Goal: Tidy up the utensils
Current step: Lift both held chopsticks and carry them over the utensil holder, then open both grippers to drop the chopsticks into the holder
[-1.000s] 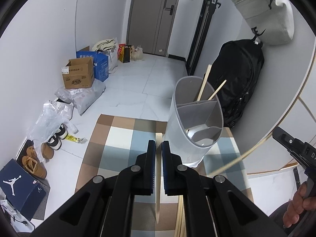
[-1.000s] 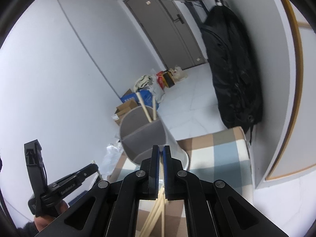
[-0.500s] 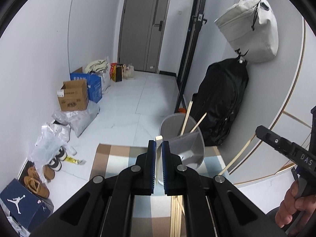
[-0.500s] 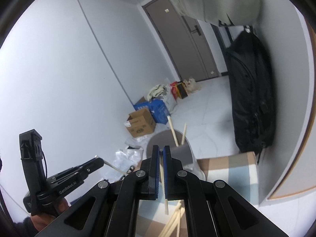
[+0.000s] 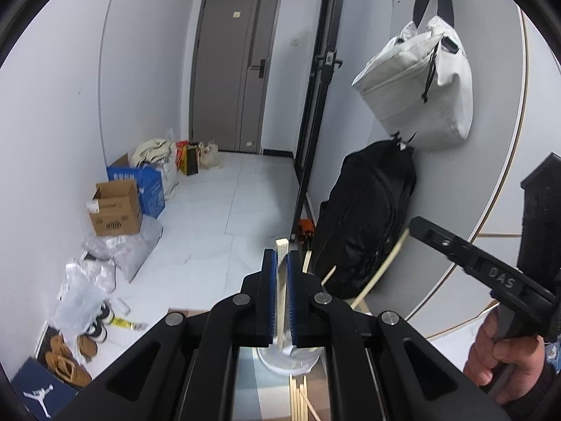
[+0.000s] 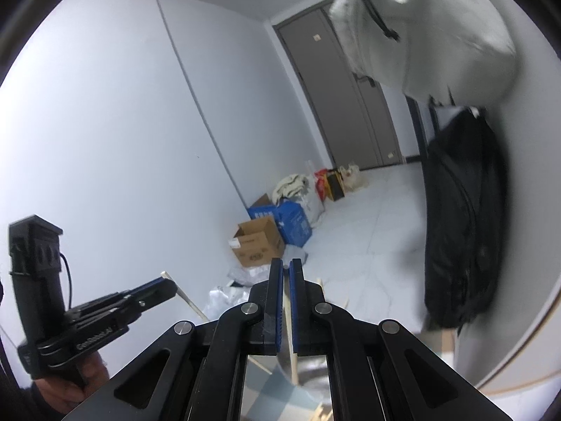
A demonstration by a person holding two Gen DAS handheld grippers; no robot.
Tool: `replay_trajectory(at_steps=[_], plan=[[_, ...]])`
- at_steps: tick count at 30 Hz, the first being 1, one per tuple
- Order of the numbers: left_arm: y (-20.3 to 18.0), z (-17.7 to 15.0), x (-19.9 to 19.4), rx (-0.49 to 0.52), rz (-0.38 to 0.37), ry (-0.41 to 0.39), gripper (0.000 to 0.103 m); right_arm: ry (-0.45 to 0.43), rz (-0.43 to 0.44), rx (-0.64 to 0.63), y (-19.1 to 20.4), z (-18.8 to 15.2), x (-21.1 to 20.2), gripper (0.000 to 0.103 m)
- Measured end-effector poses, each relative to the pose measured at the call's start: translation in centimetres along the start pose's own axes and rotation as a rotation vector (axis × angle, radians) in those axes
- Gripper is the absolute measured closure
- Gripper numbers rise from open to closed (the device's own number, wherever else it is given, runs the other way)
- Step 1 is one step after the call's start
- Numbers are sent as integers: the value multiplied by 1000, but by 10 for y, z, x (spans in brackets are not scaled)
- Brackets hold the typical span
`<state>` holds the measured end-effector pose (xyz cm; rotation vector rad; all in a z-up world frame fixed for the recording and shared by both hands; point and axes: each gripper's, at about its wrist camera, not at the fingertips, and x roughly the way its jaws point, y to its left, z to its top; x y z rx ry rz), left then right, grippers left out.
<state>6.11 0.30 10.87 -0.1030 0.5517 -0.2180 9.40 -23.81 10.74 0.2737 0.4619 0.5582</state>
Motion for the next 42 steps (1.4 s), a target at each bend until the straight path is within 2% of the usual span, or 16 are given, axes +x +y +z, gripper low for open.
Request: replay_trajectory(at_steps=[7,14,23,33,37,42], plan=[[-6,30,12,53,-1,-34,101,-27,-4,-30,2,33,21,100],[-2,36,41,60,-9,4,101,-23,-19,-81,4,46,51,100],[14,19,80,23,-39,99,101,21,-27,-78,-9,30,78,100],[11,15,98,45,-69,157,101,77,-7,-57,-23,18,98,100],[9,12,103,63,-81,182,101,121,10,-29,-29,11,109,100],[16,11,110,37,-107,225,99,170,28,41,-44,-2,115,99]])
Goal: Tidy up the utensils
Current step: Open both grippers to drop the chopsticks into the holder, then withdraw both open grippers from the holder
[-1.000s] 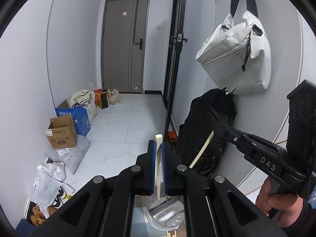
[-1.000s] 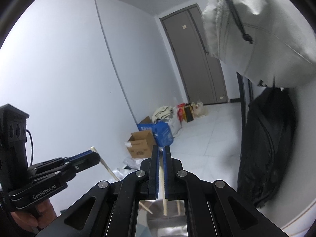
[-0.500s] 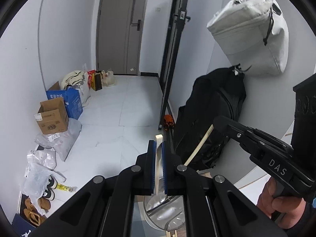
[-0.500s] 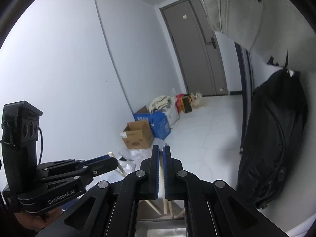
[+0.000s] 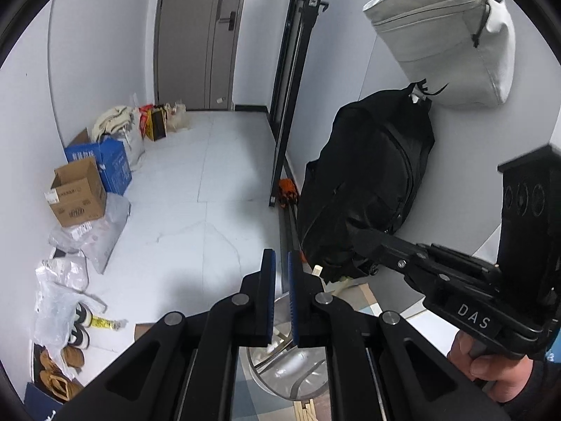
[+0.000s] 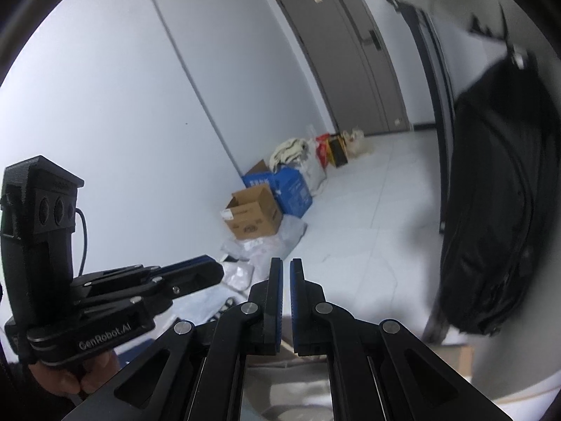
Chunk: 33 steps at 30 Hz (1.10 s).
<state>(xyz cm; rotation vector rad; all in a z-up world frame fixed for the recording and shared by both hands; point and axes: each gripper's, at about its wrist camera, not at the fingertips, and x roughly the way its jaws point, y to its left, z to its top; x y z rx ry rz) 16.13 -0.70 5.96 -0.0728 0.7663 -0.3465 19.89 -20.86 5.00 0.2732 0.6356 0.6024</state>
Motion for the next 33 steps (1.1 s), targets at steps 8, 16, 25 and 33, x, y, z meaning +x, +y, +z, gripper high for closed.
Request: replay_trajectory(at_steps=[8,16,25,33], plan=[[5,-5,-10,-44,39,-9,84,-10,-28,53,-16,-10,-17,77],[-7,-13,-31,-30,115,-60,60,-35,-35,67,-14,-17,-41,54],[-18,-29,-56,-20,154,-97,46,-69,-42,60,-1,-27,-71,39],[-25,-51,-72,-34,200,-124,33,-78,-52,41,14,-48,-94,30]])
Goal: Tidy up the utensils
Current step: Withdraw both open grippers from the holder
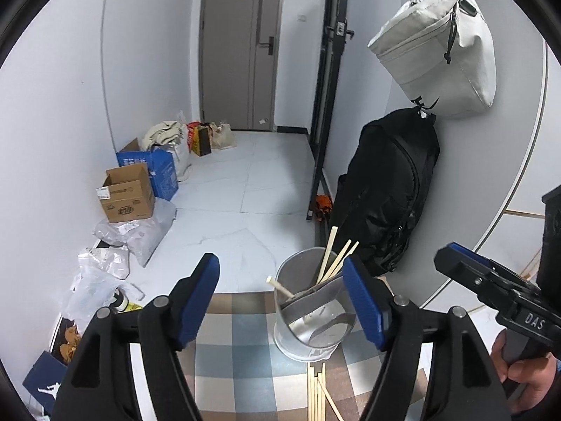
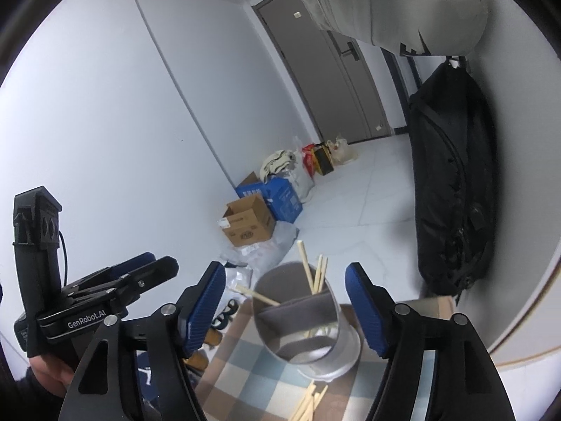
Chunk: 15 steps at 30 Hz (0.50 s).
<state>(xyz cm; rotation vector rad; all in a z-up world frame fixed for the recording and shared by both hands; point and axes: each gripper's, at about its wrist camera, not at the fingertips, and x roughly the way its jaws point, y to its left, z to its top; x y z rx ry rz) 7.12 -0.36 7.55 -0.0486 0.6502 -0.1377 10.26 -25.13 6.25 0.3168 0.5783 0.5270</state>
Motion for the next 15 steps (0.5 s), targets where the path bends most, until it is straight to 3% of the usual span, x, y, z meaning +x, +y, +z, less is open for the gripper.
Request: replay_trajectory(at_steps=[4,15], plan=[[3,-12,-7,-23,50,-7,27,9,-4,-3,3,-14,-8,26],[7,-49,-11,-63,54,19,25,39,-22,-24,11,-62,-26,19]])
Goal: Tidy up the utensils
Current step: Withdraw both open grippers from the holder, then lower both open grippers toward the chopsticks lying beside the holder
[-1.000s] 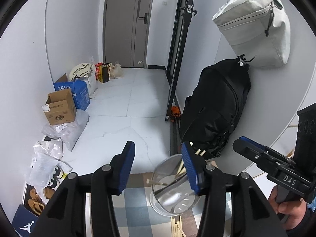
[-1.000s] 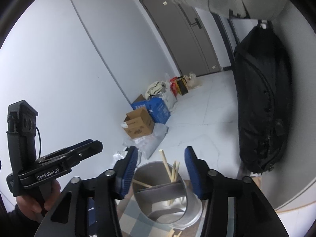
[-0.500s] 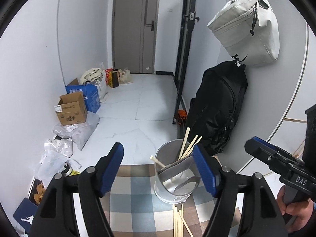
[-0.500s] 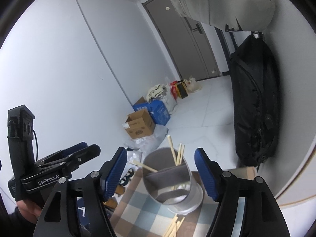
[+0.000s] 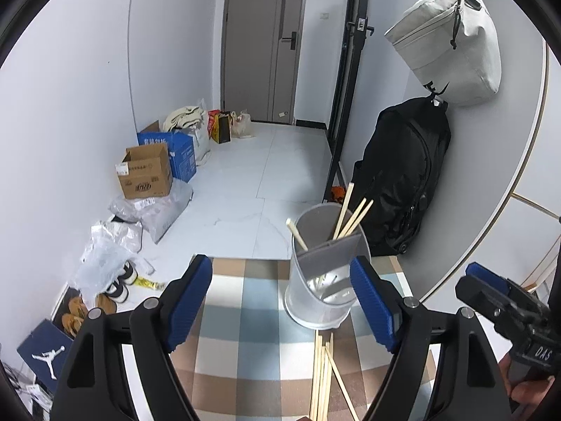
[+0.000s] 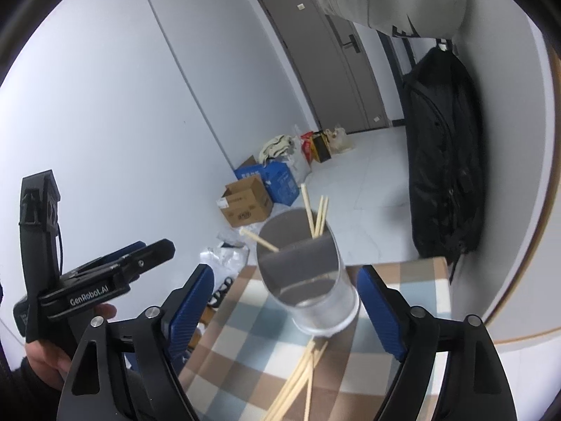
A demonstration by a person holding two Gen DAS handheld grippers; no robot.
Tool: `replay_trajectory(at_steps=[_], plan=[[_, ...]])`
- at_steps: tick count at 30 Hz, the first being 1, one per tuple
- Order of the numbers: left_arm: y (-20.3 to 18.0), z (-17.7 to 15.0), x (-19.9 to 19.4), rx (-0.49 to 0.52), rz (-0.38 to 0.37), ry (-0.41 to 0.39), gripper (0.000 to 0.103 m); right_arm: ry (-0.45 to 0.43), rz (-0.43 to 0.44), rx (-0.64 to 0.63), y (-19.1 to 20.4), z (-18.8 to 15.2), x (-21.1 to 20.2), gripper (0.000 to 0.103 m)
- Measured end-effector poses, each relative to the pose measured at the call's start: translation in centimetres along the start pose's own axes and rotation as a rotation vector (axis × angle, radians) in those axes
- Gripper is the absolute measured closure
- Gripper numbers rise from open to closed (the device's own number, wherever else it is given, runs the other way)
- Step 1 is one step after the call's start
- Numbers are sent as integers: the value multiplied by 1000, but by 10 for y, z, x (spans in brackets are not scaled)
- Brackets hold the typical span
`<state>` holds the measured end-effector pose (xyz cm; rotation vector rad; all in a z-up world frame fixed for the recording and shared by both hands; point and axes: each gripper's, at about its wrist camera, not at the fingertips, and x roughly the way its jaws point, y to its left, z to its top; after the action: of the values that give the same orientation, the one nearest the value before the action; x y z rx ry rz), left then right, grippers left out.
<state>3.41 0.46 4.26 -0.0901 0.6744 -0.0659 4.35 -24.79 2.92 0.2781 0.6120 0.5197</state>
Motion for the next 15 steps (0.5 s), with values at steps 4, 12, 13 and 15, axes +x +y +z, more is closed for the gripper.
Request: replay_trajectory(at_steps=[4,12,13,15], plan=[[0,-13,0,10,14,-3,25,21,-13,1,0,-16,-1,18],[11,-45,7,-43,25,24,25,51,-51,-1,-4,-41,2,15],[10,-51,8,-34,33,10,25,59,-57,-3,-5,-45,4,14],[12,-61,17,-34,50,29,25,73,-68,-7,-6,-51,7,14]])
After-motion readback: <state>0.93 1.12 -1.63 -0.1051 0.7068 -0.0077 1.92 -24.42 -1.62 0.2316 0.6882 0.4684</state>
